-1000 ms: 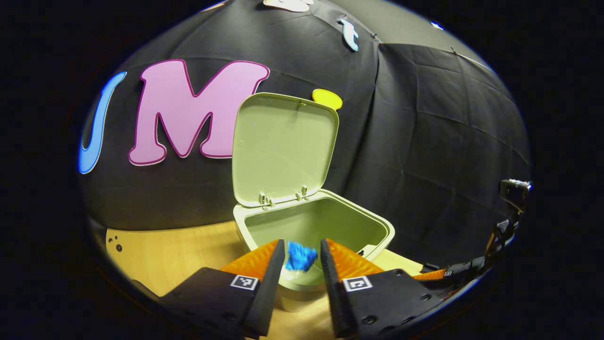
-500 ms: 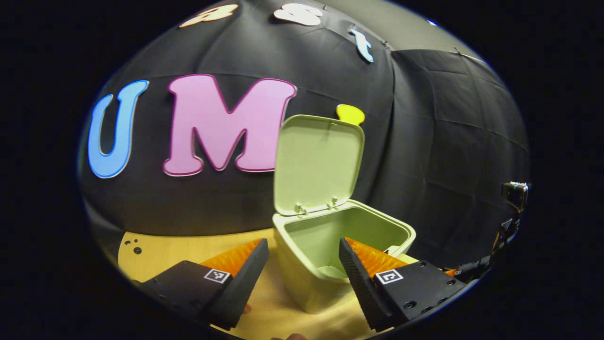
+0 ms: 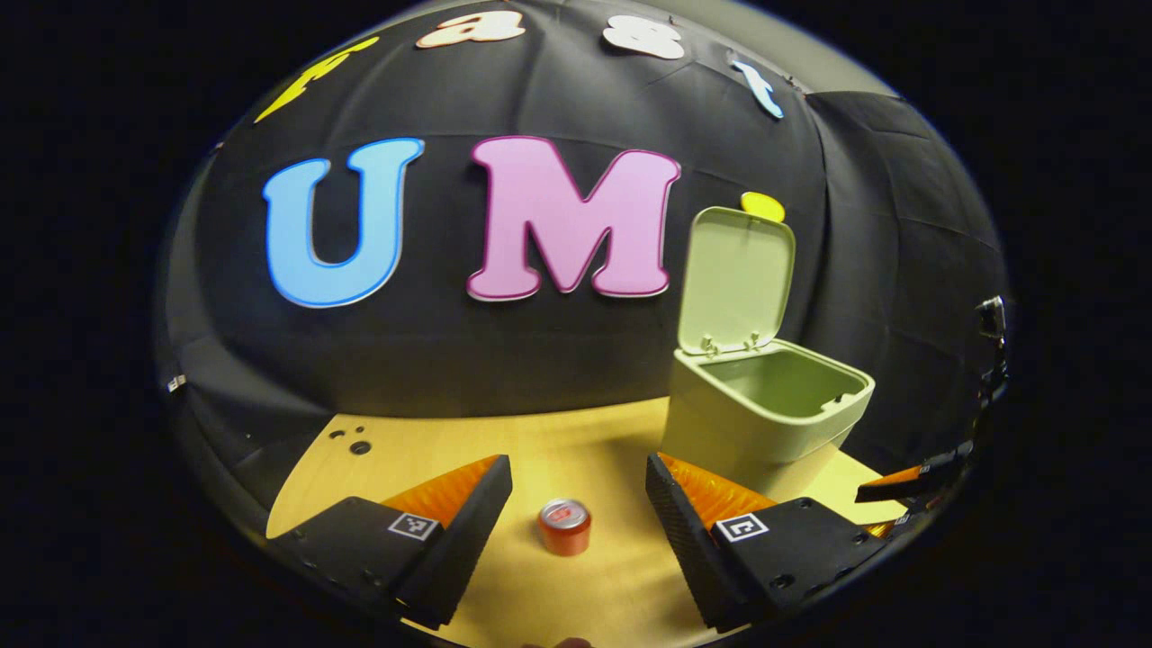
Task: Press the lid of the desktop garbage bin to open it, pick up the crumpled paper on the desktop and throw it into the bin, then pick up the pop can on the desktop and drop it into the bin, and finally close the garbage bin lid.
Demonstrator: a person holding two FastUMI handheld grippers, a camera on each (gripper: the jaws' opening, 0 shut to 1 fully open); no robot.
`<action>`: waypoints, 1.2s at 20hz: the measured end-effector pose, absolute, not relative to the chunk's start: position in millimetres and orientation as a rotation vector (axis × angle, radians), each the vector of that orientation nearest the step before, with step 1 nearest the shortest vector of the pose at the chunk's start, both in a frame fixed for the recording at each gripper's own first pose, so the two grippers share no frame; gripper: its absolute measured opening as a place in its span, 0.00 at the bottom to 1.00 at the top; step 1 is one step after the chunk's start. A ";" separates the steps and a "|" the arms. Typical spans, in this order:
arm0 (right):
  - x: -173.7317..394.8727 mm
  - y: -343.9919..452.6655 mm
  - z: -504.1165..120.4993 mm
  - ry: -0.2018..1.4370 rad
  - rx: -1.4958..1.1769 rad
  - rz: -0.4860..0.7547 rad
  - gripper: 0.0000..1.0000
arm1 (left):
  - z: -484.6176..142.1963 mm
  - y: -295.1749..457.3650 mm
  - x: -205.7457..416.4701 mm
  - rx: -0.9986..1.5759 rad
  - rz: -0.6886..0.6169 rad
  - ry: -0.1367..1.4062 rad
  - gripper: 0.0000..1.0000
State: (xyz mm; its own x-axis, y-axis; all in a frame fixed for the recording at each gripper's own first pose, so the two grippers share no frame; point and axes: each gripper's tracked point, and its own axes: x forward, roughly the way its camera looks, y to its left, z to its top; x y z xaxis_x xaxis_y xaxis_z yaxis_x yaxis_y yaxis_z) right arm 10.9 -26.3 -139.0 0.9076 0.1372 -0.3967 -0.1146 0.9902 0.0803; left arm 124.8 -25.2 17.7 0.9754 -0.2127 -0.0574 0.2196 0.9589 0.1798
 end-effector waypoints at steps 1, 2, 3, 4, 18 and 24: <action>10.7 -17.9 -140.3 0.417 0.045 0.145 0.99 | 12.4 -11.3 119.2 0.175 -0.196 0.050 0.96; 10.1 -9.2 -142.4 0.420 0.034 0.161 0.99 | 6.2 2.2 113.4 0.163 -0.175 0.062 0.96; 10.0 -0.8 -144.5 0.424 0.023 0.176 0.99 | 0.1 12.8 107.7 0.151 -0.150 0.073 0.96; 10.4 7.3 -147.4 0.430 0.013 0.191 0.99 | -6.6 24.7 101.4 0.139 -0.126 0.086 0.96; 75.0 141.2 -183.9 0.453 -0.039 0.272 0.99 | -77.2 183.2 30.9 -0.011 0.147 0.220 0.96; 132.8 158.3 -208.1 0.458 -0.024 0.236 0.99 | -92.6 218.1 19.0 -0.060 0.239 0.253 0.96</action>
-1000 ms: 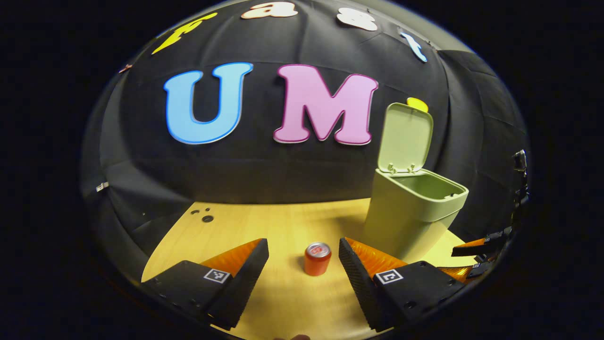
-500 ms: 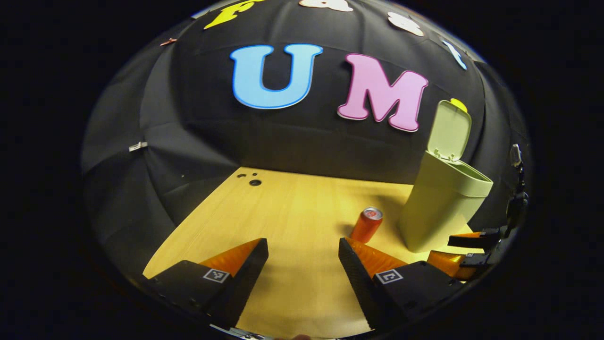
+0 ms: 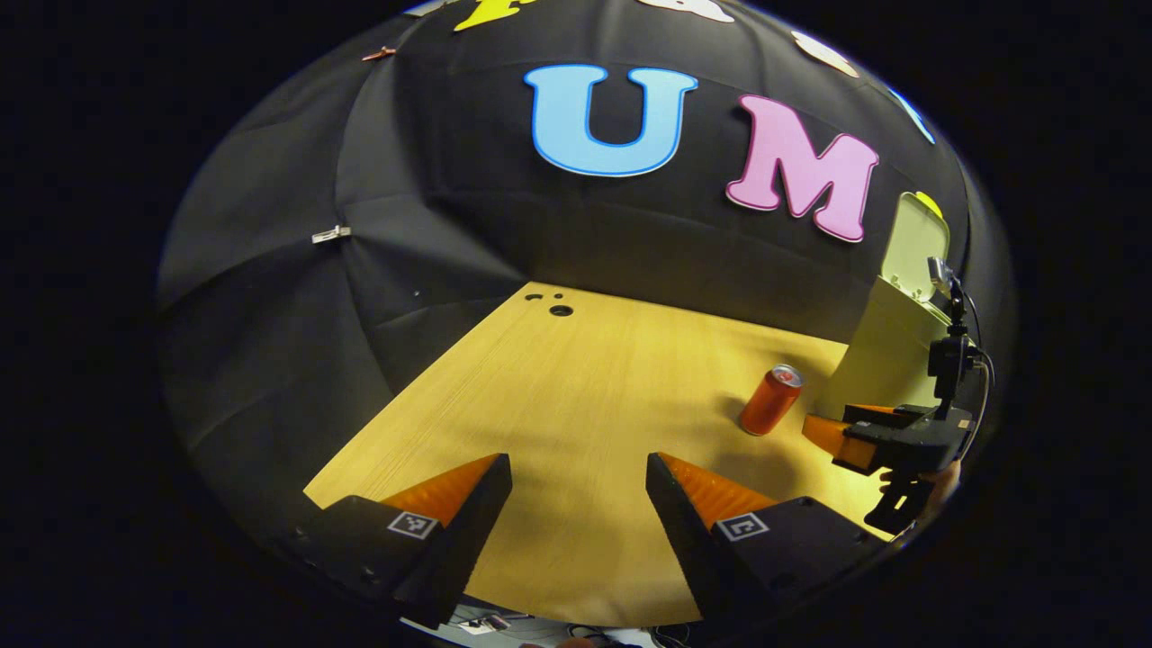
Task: Press the lid of the desktop garbage bin to open it, pick up the crumpled paper on the desktop and throw it into the bin, then pick up the pop can on the desktop and drop it into the bin, and finally close the garbage bin lid.
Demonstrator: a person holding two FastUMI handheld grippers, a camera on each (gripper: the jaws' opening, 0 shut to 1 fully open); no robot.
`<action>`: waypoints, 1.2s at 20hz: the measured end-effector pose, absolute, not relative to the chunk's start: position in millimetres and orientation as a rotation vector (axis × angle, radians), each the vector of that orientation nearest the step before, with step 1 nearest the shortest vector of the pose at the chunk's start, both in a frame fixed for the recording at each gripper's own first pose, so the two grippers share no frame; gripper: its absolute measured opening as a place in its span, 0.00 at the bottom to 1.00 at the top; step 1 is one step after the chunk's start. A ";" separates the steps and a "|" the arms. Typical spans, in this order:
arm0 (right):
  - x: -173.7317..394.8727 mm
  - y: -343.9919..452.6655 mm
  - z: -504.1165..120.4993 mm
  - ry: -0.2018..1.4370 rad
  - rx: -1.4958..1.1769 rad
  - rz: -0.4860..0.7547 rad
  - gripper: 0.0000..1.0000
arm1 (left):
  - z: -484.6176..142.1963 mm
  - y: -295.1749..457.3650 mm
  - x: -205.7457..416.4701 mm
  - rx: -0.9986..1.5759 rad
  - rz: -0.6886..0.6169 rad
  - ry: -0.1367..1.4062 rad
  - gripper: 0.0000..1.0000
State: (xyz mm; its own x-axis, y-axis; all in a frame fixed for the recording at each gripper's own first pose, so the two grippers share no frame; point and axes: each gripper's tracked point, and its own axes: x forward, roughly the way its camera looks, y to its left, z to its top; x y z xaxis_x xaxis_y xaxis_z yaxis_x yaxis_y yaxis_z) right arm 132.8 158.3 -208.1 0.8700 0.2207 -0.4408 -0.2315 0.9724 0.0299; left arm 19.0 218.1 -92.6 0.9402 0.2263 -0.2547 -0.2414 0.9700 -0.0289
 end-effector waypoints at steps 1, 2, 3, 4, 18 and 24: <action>141.3 160.6 -212.4 0.462 -0.018 0.230 0.99 | -93.2 221.6 20.0 -0.069 0.249 0.254 0.96; 149.4 161.0 -215.7 0.464 -0.015 0.223 0.99 | -95.3 223.9 21.6 -0.075 0.260 0.257 0.96; 157.5 161.7 -220.2 0.469 -0.014 0.218 0.99 | -96.6 226.8 21.7 -0.081 0.273 0.263 0.96; 164.5 162.9 -226.1 0.477 -0.011 0.215 0.99 | -97.7 228.2 22.9 -0.090 0.283 0.266 0.96; 228.8 181.9 -249.1 0.476 -0.059 0.223 0.99 | -112.1 221.2 39.1 -0.146 0.314 0.296 0.96; 224.4 181.7 -245.5 0.478 -0.079 0.237 0.83 | -110.2 207.7 35.5 -0.130 0.286 0.292 0.96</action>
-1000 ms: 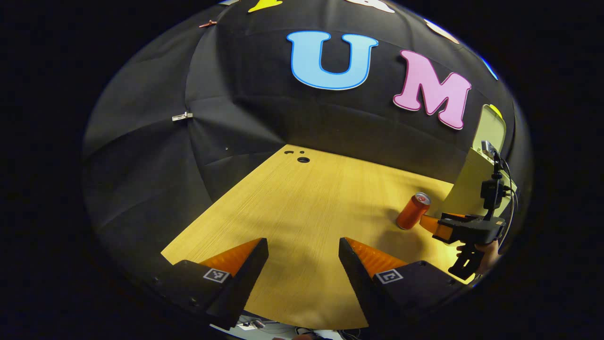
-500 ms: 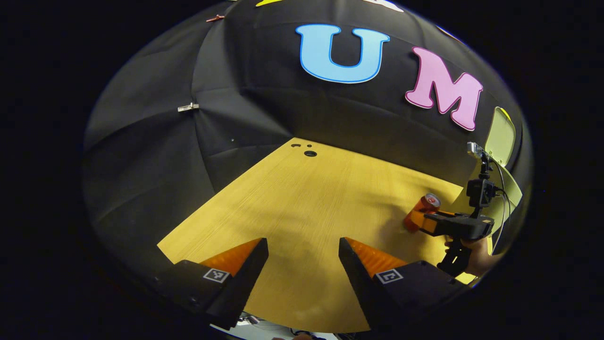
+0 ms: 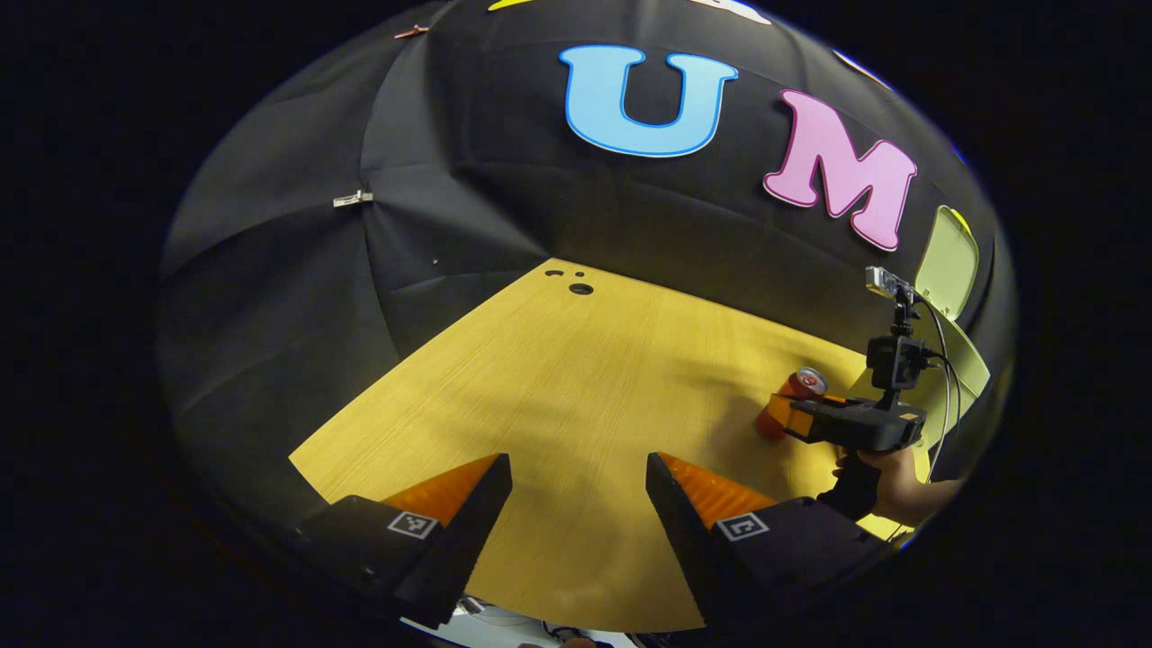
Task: Press the lid of the desktop garbage bin to open it, pick up the crumpled paper on the desktop and throw it into the bin, then pick up the pop can on the desktop and drop it into the bin, and finally close the garbage bin lid.
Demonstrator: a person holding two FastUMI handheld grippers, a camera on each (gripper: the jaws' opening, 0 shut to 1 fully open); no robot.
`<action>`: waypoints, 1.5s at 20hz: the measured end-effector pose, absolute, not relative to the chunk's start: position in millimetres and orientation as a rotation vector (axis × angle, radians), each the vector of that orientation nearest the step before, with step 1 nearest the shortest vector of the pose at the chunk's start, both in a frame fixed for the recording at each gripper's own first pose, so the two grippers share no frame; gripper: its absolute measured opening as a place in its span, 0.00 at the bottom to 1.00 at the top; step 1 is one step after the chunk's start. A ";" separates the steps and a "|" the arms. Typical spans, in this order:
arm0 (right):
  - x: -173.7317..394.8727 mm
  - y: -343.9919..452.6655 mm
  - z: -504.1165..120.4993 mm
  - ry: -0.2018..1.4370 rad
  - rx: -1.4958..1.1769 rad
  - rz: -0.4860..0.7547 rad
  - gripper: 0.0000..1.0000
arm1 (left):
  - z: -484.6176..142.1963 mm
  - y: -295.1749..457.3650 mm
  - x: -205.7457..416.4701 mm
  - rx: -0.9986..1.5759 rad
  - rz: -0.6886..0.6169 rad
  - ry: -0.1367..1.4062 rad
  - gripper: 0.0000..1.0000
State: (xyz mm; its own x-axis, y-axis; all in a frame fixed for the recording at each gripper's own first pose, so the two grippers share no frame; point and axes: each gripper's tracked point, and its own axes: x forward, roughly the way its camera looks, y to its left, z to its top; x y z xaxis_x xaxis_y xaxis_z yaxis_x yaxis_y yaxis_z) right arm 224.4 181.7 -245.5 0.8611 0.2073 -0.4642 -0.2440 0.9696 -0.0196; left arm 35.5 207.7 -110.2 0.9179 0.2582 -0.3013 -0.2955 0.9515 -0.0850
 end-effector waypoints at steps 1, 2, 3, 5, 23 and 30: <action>222.0 180.8 -241.5 0.473 -0.082 0.244 0.83 | -109.2 206.1 34.6 -0.124 0.282 0.292 0.96; 218.9 181.2 -236.2 0.465 -0.087 0.250 0.83 | -108.8 203.5 34.0 -0.121 0.277 0.289 0.96; 216.8 180.5 -228.2 0.453 -0.093 0.256 0.83 | -107.8 201.3 33.0 -0.120 0.271 0.286 0.96; 211.0 179.8 -209.2 0.423 -0.111 0.274 0.83 | -106.7 196.0 32.2 -0.119 0.261 0.280 0.96; 179.1 85.5 37.7 0.112 -0.028 0.223 0.82 | -90.6 139.6 25.6 -0.052 0.123 0.255 0.96; 170.6 21.1 70.6 0.063 -0.009 0.135 0.82 | -82.5 109.6 51.1 -0.038 0.063 0.235 0.96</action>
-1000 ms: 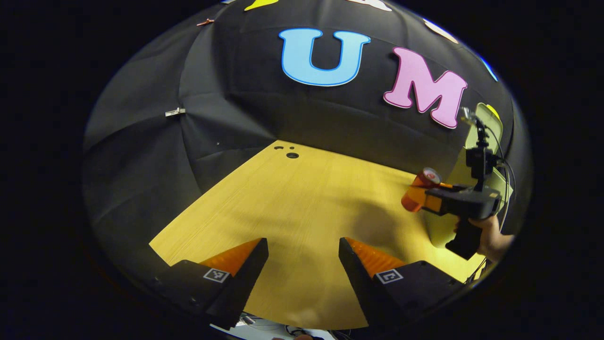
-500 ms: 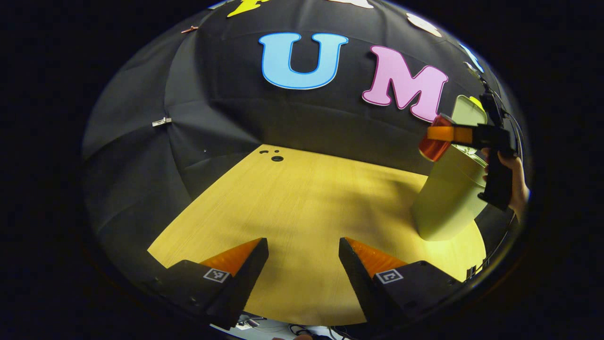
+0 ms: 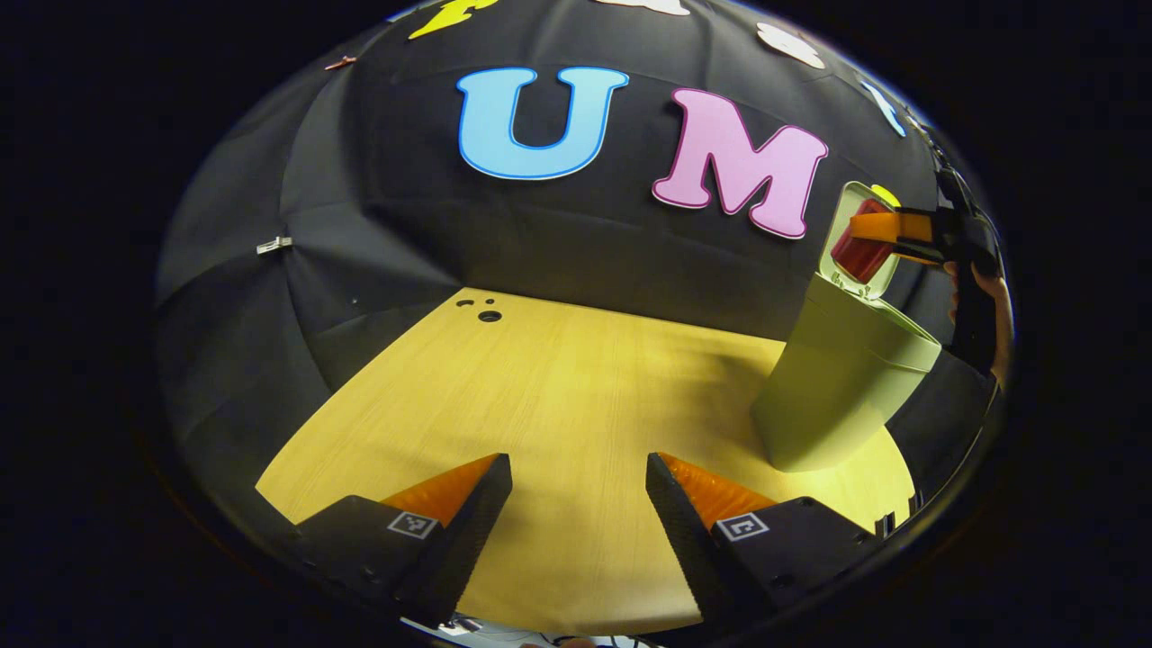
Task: Press the lid of the desktop garbage bin to open it, pick up the crumpled paper on the desktop and throw it into the bin, then pick up the pop can on the desktop and drop it into the bin, and finally close the garbage bin lid.
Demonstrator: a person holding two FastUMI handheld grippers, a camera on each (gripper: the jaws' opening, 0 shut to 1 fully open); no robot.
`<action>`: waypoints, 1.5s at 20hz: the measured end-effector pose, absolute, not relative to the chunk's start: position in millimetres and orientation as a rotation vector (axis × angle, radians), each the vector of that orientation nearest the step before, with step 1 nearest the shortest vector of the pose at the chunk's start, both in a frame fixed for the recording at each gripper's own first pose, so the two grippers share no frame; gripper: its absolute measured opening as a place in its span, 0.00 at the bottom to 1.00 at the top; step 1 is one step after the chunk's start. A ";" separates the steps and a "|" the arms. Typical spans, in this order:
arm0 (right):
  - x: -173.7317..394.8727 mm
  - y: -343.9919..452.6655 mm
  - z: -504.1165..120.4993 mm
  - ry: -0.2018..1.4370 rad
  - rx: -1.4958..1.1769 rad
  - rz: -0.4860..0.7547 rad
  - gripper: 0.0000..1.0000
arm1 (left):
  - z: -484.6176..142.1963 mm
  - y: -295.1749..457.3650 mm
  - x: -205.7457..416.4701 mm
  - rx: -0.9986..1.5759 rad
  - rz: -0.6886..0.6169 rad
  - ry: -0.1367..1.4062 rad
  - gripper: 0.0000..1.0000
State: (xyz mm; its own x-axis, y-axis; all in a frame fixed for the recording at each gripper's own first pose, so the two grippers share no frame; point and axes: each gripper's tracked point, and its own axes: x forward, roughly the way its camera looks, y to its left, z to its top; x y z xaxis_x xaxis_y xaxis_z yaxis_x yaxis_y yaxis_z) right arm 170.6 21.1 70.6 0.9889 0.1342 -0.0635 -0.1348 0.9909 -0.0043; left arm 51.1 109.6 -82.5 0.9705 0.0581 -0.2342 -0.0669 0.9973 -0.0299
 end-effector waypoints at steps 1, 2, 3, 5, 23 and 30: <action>170.4 12.5 72.9 0.060 -0.002 0.123 0.82 | -82.0 104.6 55.1 -0.040 0.056 0.236 0.96; 170.1 3.5 73.9 0.057 0.001 0.112 0.82 | -80.9 99.4 60.0 -0.041 0.050 0.235 0.96; 170.4 -5.5 74.2 0.055 -0.003 0.100 0.82 | -80.8 94.4 64.5 -0.041 0.043 0.235 0.96; 171.1 -24.1 71.2 0.056 -0.017 0.075 0.82 | -80.6 84.7 73.9 -0.035 0.030 0.236 0.96; 194.3 -70.7 12.4 0.154 0.011 0.098 0.84 | -91.8 34.3 98.4 -0.034 0.064 0.278 0.96; 177.6 -68.1 31.1 0.104 0.014 0.073 0.93 | -88.1 44.0 69.2 -0.025 0.055 0.264 0.96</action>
